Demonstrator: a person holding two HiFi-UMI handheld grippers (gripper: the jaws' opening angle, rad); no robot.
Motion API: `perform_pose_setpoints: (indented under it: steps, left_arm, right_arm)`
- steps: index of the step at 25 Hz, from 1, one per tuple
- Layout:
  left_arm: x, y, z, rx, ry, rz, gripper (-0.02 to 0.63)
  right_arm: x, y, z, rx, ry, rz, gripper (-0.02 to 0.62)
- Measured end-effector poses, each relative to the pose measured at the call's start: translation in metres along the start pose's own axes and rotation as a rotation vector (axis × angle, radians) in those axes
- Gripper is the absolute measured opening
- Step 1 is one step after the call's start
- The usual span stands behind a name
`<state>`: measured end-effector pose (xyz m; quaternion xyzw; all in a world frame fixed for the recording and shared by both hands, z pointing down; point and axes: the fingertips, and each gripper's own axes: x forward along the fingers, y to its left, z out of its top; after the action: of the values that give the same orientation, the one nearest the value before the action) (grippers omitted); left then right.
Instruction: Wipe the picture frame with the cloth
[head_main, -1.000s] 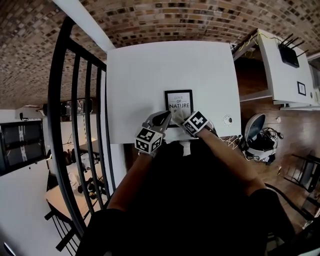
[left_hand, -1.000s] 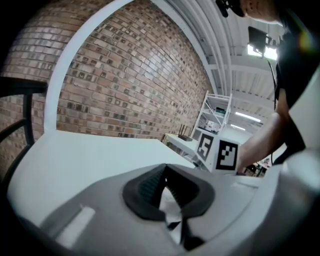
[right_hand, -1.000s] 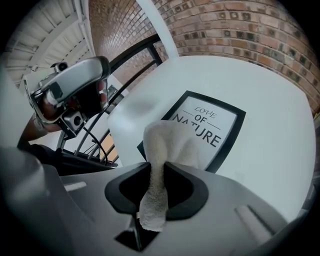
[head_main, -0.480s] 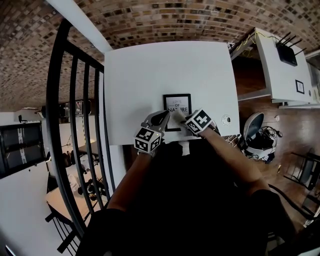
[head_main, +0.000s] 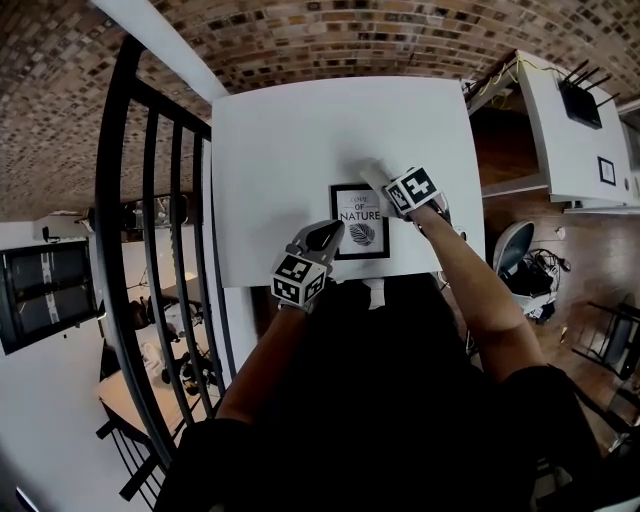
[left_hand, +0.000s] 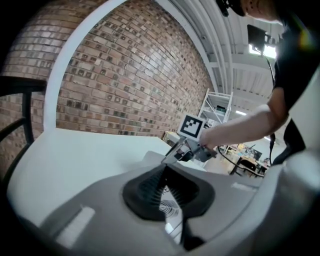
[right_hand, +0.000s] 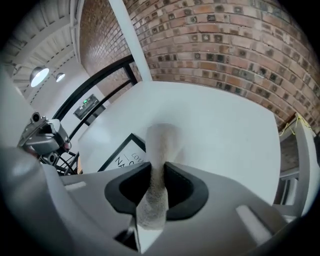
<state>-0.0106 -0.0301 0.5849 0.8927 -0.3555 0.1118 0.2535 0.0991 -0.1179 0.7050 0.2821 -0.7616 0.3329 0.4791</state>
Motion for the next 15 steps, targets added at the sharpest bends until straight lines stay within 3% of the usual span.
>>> perform_pose_setpoints:
  steps: [15]
  left_arm:
    - [0.017, -0.01, -0.005, 0.008, 0.024, -0.047, 0.0]
  right_arm:
    - [0.01, 0.068, -0.077, -0.094, 0.146, 0.111, 0.084]
